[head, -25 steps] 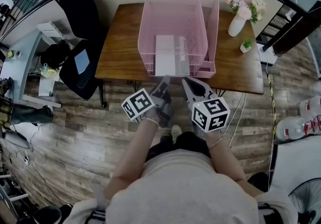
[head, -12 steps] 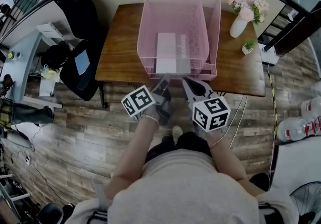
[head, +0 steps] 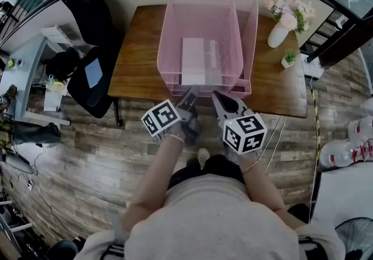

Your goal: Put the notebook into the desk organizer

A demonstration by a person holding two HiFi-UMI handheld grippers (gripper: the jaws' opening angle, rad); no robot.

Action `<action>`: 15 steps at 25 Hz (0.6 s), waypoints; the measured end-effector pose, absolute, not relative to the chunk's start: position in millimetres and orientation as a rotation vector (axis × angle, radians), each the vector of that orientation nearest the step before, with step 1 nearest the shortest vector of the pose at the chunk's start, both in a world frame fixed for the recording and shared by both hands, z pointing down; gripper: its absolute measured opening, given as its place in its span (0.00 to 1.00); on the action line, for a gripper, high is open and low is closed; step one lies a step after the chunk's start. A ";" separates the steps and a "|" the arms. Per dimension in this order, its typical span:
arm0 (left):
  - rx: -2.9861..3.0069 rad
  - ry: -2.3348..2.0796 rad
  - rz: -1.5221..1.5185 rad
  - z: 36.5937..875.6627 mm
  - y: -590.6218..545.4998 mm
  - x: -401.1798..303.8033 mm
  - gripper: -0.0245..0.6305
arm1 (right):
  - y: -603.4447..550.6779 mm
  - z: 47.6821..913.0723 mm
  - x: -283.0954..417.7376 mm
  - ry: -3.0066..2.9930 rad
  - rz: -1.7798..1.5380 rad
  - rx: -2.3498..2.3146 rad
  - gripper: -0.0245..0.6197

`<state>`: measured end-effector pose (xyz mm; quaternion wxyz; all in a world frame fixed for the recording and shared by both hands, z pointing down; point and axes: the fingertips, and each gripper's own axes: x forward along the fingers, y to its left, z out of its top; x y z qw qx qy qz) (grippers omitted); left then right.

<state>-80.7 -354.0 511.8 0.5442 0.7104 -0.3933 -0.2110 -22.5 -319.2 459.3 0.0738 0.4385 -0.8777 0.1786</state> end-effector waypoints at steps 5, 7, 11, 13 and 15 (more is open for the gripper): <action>1.705 -0.931 -0.485 511.2 -360.2 -78.5 0.18 | -325.4 460.9 -22.6 -2.633 0.540 1.314 0.05; 1.702 -0.924 -0.490 511.6 -360.7 -78.7 0.18 | -327.5 461.3 -22.8 -2.632 0.541 1.314 0.05; 1.702 -0.922 -0.492 513.5 -361.3 -79.8 0.20 | -329.8 462.1 -24.2 -2.633 0.543 1.312 0.05; 1.700 -0.921 -0.487 513.9 -360.8 -79.3 0.20 | -329.2 462.3 -24.9 -2.634 0.543 1.308 0.05; 1.704 -0.916 -0.490 512.1 -359.7 -79.3 0.19 | -327.8 461.5 -26.0 -2.634 0.543 1.306 0.05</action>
